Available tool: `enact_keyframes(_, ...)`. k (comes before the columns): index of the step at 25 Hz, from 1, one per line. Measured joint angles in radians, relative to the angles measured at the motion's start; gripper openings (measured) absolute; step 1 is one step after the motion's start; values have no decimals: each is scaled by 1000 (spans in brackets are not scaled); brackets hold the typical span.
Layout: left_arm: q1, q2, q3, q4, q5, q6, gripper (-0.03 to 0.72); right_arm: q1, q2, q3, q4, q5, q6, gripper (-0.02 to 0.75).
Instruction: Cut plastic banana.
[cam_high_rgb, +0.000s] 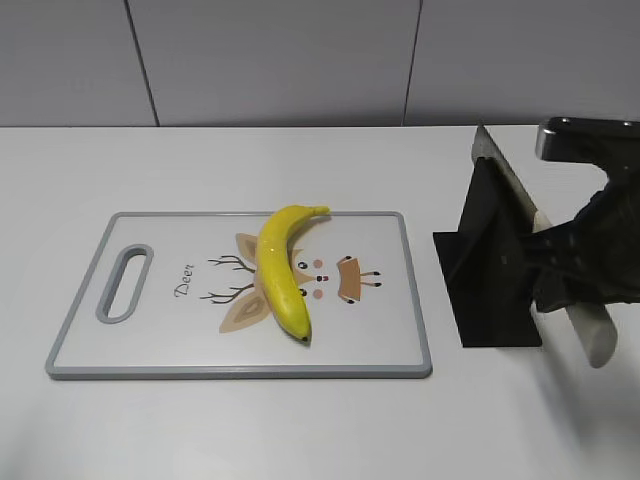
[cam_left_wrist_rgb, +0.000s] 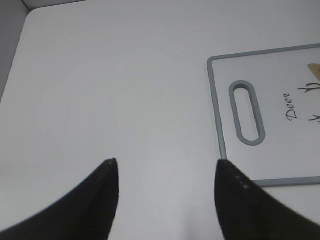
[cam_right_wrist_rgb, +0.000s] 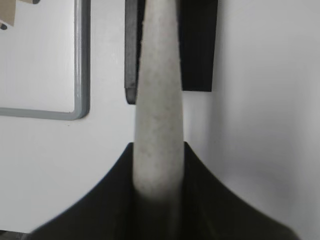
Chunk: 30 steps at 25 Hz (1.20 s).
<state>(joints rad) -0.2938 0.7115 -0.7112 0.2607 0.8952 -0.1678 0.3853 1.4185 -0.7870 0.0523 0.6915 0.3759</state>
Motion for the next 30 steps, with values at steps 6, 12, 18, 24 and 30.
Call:
enact_keyframes(6, 0, 0, 0, 1, -1, 0, 590, 0, -12, -39, 7, 49, -1, 176)
enact_keyframes(12, 0, 0, 0, 1, -1, 0, 590, 0, -12, -52, 17, 54, -8, 176)
enact_keyframes(18, 0, 0, 0, 1, -1, 0, 590, 0, 33, -54, 24, 71, -10, 176)
enact_keyframes(24, 0, 0, 0, 1, -1, -1, 590, 0, 38, -66, 26, 74, -10, 176)
enact_keyframes(30, 0, 0, 0, 1, -1, -2, 590, 0, 39, -74, 24, 71, -13, 188)
